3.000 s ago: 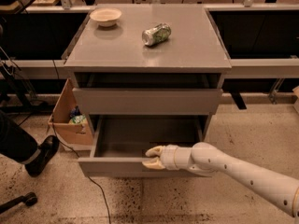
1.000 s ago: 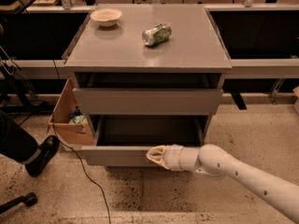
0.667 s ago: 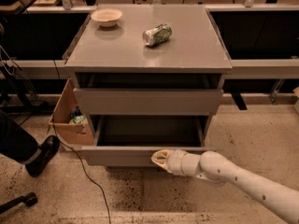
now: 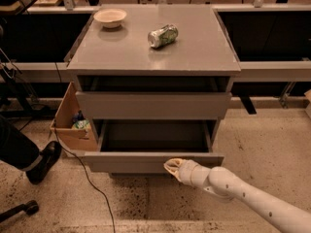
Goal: Close middle drawer
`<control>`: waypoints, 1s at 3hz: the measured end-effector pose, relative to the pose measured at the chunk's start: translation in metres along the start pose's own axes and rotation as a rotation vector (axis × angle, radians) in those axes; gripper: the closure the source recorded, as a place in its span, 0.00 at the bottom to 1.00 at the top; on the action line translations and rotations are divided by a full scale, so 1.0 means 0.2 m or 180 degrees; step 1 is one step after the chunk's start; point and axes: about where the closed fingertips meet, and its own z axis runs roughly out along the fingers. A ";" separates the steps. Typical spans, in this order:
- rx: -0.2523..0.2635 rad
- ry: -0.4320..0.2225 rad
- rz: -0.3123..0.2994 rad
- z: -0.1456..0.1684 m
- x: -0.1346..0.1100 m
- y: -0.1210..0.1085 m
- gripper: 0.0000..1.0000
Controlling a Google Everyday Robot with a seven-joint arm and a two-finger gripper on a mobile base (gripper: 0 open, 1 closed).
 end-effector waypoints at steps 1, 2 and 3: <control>0.0141 -0.0048 -0.0004 0.07 0.03 -0.06 1.00; 0.0227 -0.0145 -0.0029 0.18 0.02 -0.14 1.00; 0.0256 -0.0199 -0.0047 0.23 0.01 -0.17 1.00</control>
Offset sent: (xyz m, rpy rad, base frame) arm 0.0989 0.0166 -0.0144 0.0691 -0.1453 -0.0679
